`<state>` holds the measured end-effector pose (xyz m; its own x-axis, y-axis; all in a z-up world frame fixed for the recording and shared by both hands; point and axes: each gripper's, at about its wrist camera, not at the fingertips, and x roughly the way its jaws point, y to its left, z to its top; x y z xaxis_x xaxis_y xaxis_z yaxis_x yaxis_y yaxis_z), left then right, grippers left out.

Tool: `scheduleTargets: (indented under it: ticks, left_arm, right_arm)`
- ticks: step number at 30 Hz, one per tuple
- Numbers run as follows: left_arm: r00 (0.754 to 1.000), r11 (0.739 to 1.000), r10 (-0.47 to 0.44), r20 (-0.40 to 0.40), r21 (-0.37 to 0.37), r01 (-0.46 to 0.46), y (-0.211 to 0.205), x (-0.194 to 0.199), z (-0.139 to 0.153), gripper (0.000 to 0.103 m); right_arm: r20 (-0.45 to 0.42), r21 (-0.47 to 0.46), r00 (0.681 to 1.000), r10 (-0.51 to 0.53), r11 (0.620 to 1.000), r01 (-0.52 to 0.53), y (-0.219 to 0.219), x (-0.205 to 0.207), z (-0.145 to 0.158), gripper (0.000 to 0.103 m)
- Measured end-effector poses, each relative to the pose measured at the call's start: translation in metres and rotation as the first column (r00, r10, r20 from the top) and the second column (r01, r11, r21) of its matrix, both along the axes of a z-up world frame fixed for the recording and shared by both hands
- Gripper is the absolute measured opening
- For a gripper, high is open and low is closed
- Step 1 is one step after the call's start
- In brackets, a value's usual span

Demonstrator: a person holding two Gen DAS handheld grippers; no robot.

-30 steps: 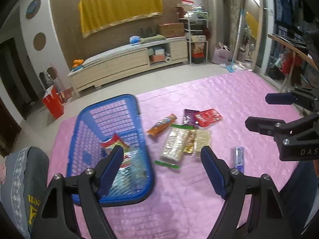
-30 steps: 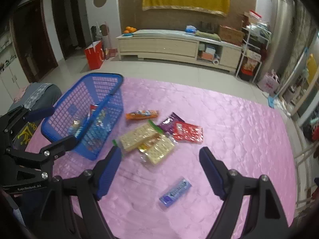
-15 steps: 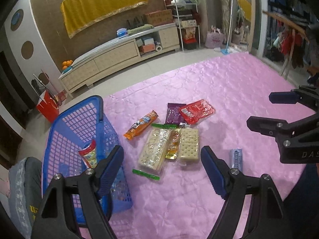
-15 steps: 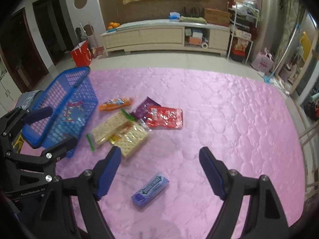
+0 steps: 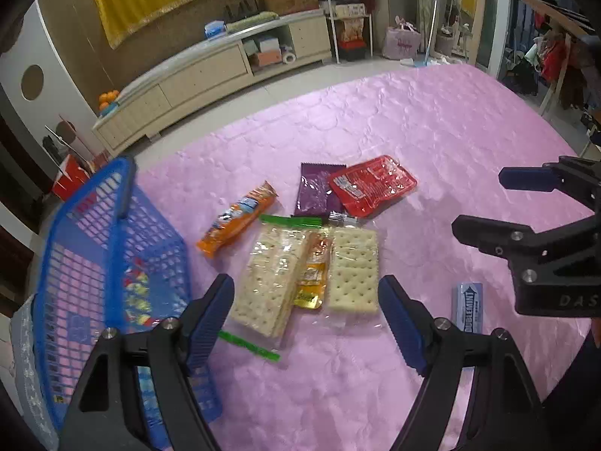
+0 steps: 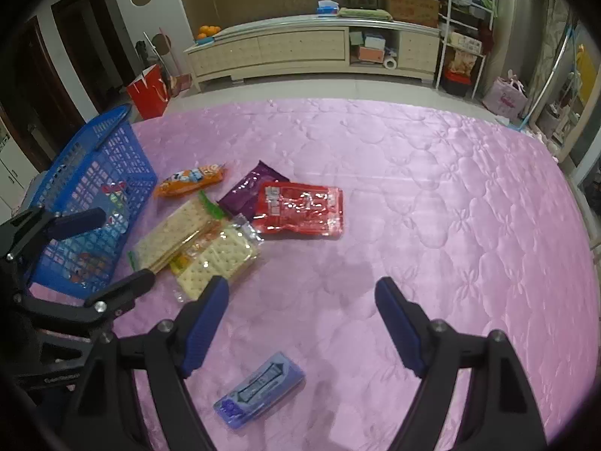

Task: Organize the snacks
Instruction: 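Move the open left tool over the square cracker pack on the mattress, then grasp the square cracker pack with the left tool and lift it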

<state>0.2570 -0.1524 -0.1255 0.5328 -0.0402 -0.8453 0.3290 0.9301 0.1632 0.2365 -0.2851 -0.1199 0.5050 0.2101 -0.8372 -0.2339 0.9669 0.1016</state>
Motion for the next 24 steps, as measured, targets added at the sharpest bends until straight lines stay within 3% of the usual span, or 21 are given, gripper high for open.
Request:
scheduleTargets:
  ticks: [14, 19, 21, 22, 24]
  left_arm:
    - [0.988, 0.998, -0.032, -0.154, -0.051, 0.024, -0.022, 0.037, -0.055, 0.078]
    - [0.985, 0.998, -0.020, -0.172, -0.064, 0.009, -0.024, 0.043, -0.064, 0.077]
    - [0.986, 0.999, -0.025, -0.167, -0.048, 0.018, -0.027, 0.042, -0.065, 0.071]
    - [0.983, 0.998, -0.035, -0.182, -0.056, 0.025, -0.028, 0.042, -0.066, 0.057]
    - [0.979, 0.997, -0.044, -0.197, -0.070, 0.030, -0.030, 0.042, -0.068, 0.047]
  right_arm:
    - [-0.037, -0.058, 0.999, -0.015, 0.998, 0.013, -0.013, 0.017, -0.033, 0.084]
    - [-0.046, -0.051, 0.999, -0.029, 0.998, 0.027, -0.017, 0.020, -0.037, 0.084]
    - [-0.054, -0.054, 0.998, -0.038, 0.998, 0.035, -0.018, 0.021, -0.040, 0.084]
    - [-0.060, -0.053, 0.997, -0.044, 0.998, 0.040, -0.019, 0.021, -0.041, 0.084]
    - [-0.071, -0.050, 0.996, -0.049, 0.998, 0.046, -0.019, 0.023, -0.042, 0.084]
